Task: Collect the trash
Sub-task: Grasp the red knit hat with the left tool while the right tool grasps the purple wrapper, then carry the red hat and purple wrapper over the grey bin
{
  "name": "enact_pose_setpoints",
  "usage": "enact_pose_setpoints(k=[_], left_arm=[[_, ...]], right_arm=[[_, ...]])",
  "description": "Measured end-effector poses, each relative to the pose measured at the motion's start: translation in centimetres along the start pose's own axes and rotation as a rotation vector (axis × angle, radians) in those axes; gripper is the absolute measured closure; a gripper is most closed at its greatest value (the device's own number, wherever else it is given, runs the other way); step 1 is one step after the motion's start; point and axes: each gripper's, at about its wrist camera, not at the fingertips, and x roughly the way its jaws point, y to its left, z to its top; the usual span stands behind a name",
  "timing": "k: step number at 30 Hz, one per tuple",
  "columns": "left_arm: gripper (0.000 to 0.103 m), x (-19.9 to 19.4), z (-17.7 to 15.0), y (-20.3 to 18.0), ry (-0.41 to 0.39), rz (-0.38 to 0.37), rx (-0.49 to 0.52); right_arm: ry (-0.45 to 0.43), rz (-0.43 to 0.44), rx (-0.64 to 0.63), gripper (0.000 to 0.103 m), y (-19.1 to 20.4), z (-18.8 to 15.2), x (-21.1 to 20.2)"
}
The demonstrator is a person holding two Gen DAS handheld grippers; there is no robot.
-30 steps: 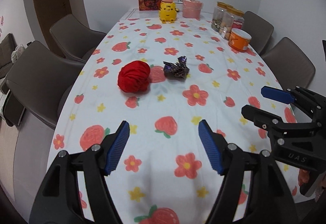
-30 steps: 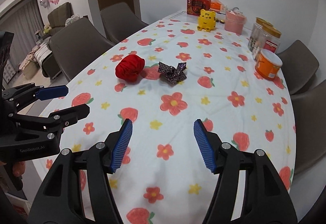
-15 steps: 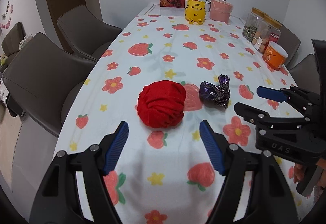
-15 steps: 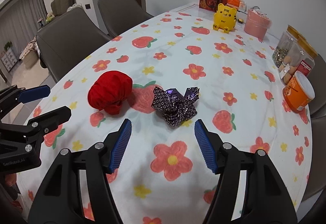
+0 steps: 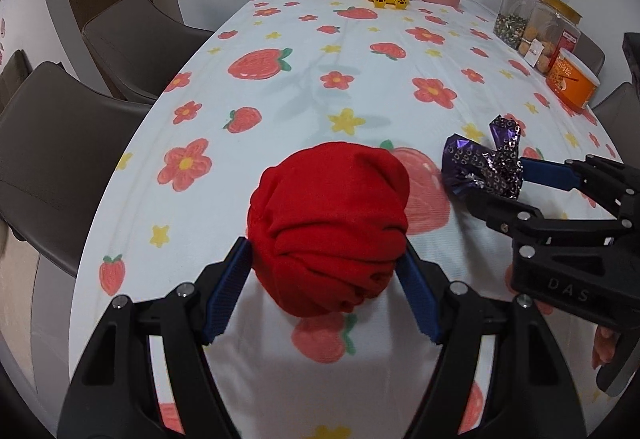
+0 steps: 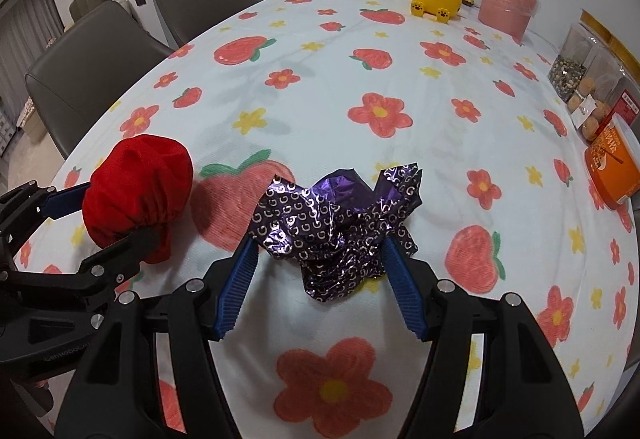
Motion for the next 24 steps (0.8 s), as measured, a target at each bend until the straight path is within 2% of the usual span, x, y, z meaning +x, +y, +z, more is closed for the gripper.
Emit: enact_pose_setpoints(k=[1,3,5,7,10,15,24], left_arm=[[0.032,0.0,0.1,0.1,-0.003,-0.005,-0.002],[0.035,0.1,0.3,0.2,-0.011,-0.014,-0.003],[0.042,0.1,0.5,0.3,-0.012,-0.021,-0.004],[0.051,0.1,0.7,0.4,-0.015,-0.027,-0.004],[0.060,-0.1,0.9,0.5,-0.014,-0.038,-0.003],[0.067,-1.0,0.8,0.6,-0.018,-0.049,-0.004],[0.068,-6.1,0.2,-1.6,-0.069,-0.105,0.066]], right_arm=[[-0.001,0.003,-0.003,0.049,0.1,0.0,0.0],[0.004,0.007,-0.008,0.055,0.4,0.1,0.1],[-0.001,0.013,-0.011,0.059,0.7,0.1,-0.1],[-0.006,0.020,-0.015,0.069,0.9,0.1,-0.3],[-0.010,0.028,-0.017,0.078,1.1,0.1,-0.7],[-0.018,0.038,-0.012,0.083,1.2,-0.2,-1.8],[-0.076,0.007,0.061,0.084,0.3,-2.6,-7.8]])
